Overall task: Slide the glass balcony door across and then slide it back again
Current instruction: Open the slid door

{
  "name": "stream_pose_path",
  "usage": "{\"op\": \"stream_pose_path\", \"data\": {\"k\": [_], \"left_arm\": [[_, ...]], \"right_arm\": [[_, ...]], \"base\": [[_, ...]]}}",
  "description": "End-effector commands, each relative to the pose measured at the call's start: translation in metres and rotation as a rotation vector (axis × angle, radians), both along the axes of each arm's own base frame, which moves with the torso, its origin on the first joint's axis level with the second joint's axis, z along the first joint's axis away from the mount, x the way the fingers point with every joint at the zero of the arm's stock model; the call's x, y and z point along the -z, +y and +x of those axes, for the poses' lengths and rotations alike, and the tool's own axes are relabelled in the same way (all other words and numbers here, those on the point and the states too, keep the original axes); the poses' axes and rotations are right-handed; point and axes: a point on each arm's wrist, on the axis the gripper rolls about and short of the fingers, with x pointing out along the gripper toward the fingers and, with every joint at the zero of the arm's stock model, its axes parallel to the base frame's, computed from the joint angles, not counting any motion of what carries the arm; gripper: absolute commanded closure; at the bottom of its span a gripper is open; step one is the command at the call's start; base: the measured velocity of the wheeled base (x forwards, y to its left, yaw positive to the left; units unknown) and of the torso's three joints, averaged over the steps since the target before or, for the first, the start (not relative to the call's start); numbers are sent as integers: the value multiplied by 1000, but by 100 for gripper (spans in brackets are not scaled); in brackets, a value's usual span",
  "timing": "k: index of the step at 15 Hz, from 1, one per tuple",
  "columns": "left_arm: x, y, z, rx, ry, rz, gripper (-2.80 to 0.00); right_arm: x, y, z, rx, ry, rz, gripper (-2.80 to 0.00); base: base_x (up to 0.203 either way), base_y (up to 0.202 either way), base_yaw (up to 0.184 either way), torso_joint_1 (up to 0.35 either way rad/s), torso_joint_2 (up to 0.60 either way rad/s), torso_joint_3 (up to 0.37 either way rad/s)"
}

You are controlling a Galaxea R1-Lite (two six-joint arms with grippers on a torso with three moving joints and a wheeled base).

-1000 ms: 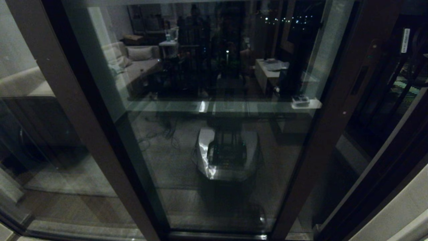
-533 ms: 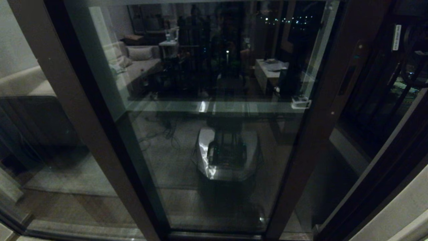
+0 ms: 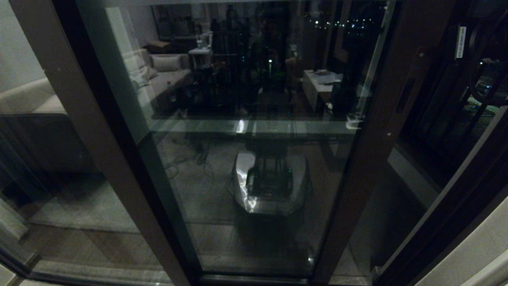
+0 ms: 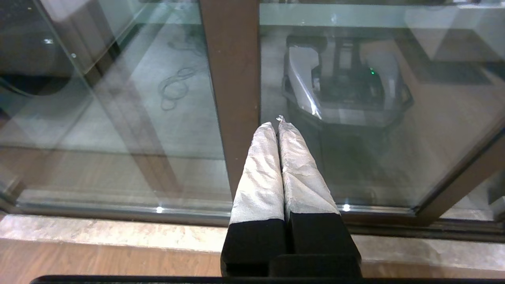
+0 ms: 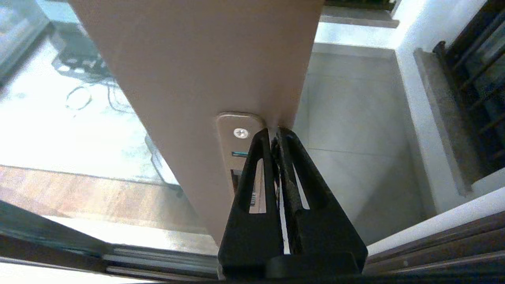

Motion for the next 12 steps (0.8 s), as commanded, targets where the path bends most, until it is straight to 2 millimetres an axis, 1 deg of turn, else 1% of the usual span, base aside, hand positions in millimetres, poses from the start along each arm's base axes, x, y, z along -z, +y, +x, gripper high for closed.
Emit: {"op": "stream_pose_path", "data": {"k": [1,5,7,10,12], "left_arm": [[0,0,0,1,1,0,0],[0,0,0,1,0,0,0],[0,0,0,1,0,0,0],[0,0,0,0,1,-1,0],[0,0,0,1,1,0,0]], "right_arm": [[1,11,1,24,1,-14,0],[0,13,-1,36,-4,-16,0],[-4,11,-8,38,-13,-16,0],[-11,0,-32,64,-35,-18,0],[-11,-14,-38,103,-33,-21,0]], "base": [[0,0,0,0,0,0],[0,0,0,0,0,0],[0,0,0,0,0,0],[0,0,0,0,0,0],[0,0,0,0,0,0]]}}
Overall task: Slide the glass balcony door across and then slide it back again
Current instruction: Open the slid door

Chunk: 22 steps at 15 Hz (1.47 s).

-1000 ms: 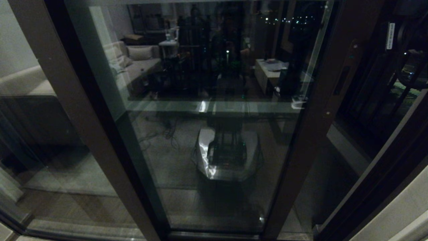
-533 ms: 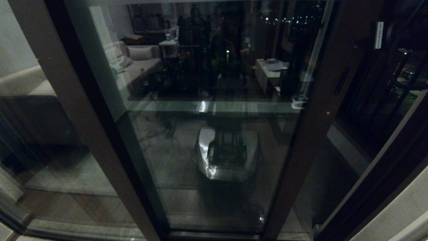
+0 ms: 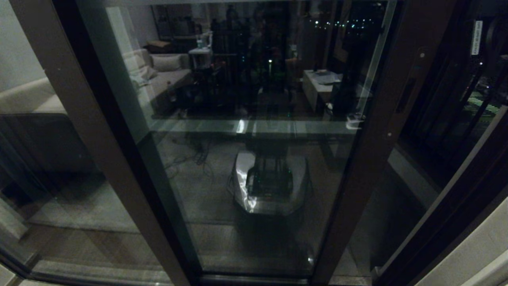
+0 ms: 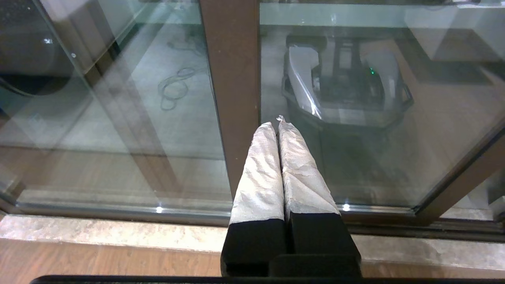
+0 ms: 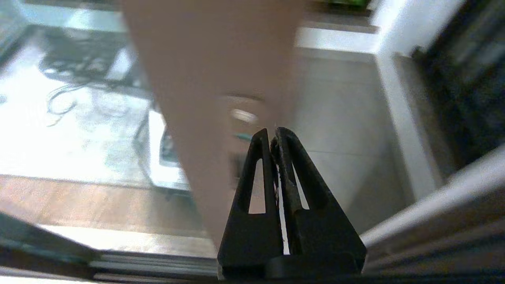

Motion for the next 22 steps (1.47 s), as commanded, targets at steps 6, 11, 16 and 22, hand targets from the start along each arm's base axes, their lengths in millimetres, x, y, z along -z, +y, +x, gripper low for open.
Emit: {"op": "stream_pose_path", "data": {"k": [6,11,16,22], "left_arm": [[0,0,0,1,0,0,0],[0,0,0,-1,0,0,0],[0,0,0,1,0,0,0],[0,0,0,0,0,0,0]], "right_arm": [[9,-50,18,101,47,-28,0],[16,-37,59,46,51,-22,0],[26,-20,73,-1,74,36,0],[26,-1,73,-53,74,40,0]], "base": [[0,0,0,0,0,0],[0,0,0,0,0,0],[0,0,0,0,0,0],[0,0,0,0,0,0]]}}
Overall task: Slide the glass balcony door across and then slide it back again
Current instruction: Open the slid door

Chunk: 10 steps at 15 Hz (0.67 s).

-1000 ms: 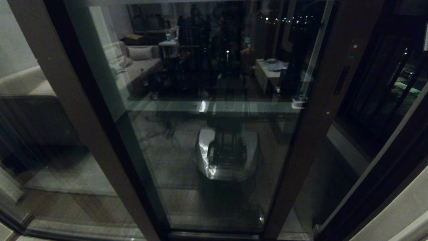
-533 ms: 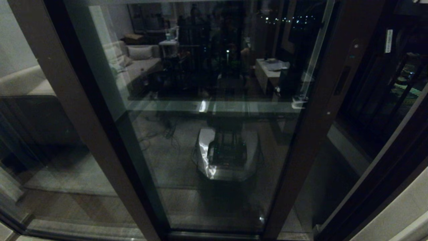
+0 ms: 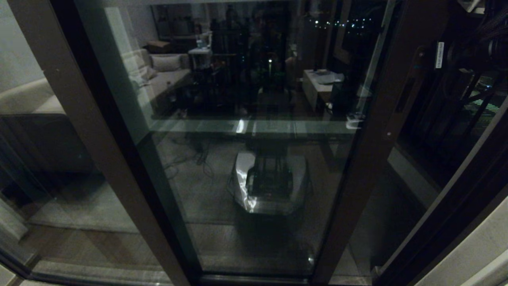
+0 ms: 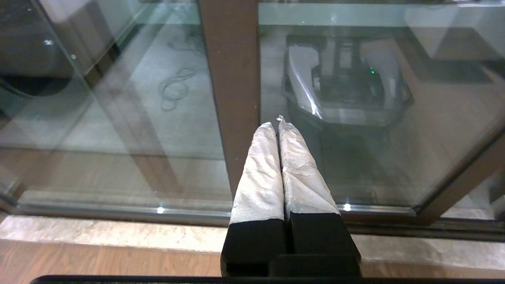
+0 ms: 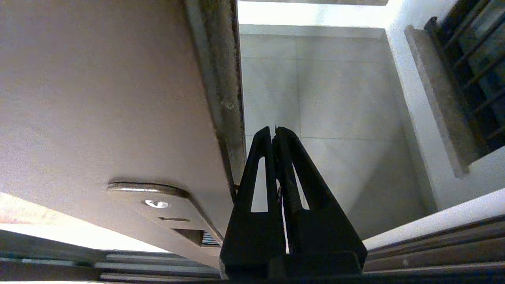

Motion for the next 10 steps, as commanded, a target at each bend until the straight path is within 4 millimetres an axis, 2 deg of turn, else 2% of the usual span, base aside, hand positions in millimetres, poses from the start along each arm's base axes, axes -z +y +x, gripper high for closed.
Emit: {"op": "stream_pose_path", "data": {"k": [1,10], "left_arm": [[0,0,0,-1,0,-1,0],[0,0,0,-1,0,0,0]], "right_arm": [[1,8,1,-28,5,3,0],[-1,24,-1,-71,-5,24,0]], "base": [[0,0,0,0,0,0],[0,0,0,0,0,0]]}}
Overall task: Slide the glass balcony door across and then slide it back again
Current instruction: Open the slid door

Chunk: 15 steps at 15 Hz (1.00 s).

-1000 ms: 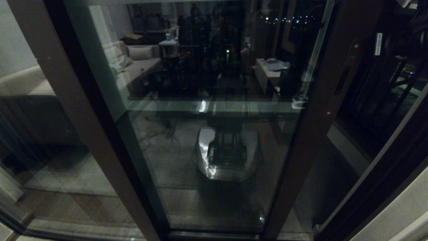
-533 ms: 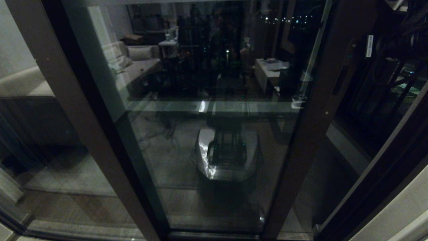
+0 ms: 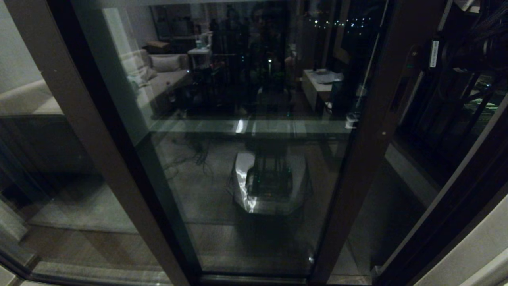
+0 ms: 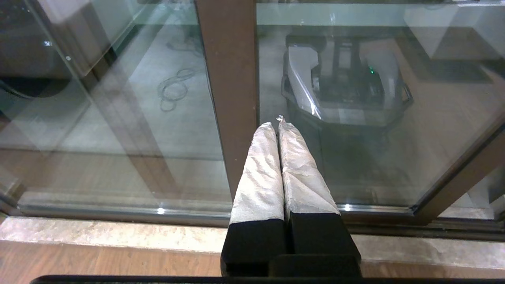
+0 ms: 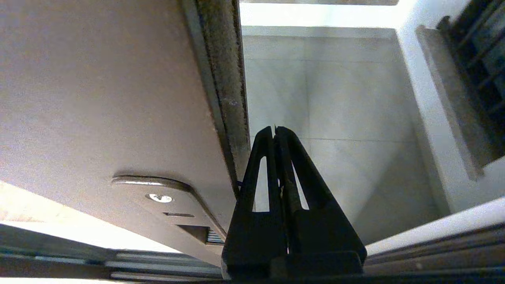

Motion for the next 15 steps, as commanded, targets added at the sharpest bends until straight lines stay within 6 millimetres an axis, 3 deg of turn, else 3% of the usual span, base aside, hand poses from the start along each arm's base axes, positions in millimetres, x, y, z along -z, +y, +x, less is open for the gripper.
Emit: {"op": "stream_pose_path", "data": {"k": [1,8,15], "left_arm": [[0,0,0,0,1,0,0],[0,0,0,1,1,0,0],[0,0,0,-1,1,0,0]], "right_arm": [[0,6,-1,-15,1,10,0],[-1,21,5,-6,-41,9,0],[0,49,2,-24,-58,-2,0]], "base": [[0,0,0,0,0,0],[0,0,0,0,0,0],[0,0,0,0,0,0]]}}
